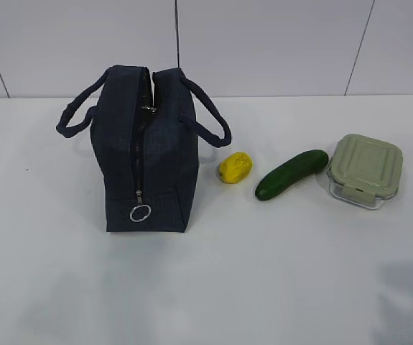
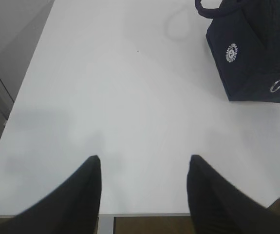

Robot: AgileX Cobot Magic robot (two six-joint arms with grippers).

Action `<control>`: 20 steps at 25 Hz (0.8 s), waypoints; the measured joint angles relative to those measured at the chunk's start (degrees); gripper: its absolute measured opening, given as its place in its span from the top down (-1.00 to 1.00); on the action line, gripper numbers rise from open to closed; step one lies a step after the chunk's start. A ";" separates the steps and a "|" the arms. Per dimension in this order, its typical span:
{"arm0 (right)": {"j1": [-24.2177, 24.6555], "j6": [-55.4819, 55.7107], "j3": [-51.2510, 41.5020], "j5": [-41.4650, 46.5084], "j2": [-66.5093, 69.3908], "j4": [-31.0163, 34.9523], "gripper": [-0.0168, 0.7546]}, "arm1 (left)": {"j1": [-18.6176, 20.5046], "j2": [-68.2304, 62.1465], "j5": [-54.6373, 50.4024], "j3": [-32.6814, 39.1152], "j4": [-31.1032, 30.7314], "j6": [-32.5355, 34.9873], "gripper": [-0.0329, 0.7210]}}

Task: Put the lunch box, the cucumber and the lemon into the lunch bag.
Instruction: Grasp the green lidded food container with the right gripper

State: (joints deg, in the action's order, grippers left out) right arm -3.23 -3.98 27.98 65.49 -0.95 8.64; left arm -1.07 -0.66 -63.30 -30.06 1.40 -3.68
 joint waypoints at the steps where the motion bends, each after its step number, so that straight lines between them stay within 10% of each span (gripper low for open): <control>1: 0.00 0.00 0.00 0.00 0.00 0.00 -0.56 | 0.00 0.00 0.00 0.00 0.00 0.00 -0.16; 20: 0.00 1.48 5.69 -19.74 19.39 4.23 -0.55 | 0.00 0.00 0.00 0.00 0.00 0.00 -0.02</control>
State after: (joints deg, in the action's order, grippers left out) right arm -3.23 -2.50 33.67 45.75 18.44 12.87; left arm -1.07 -0.66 -63.30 -30.06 1.40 -3.68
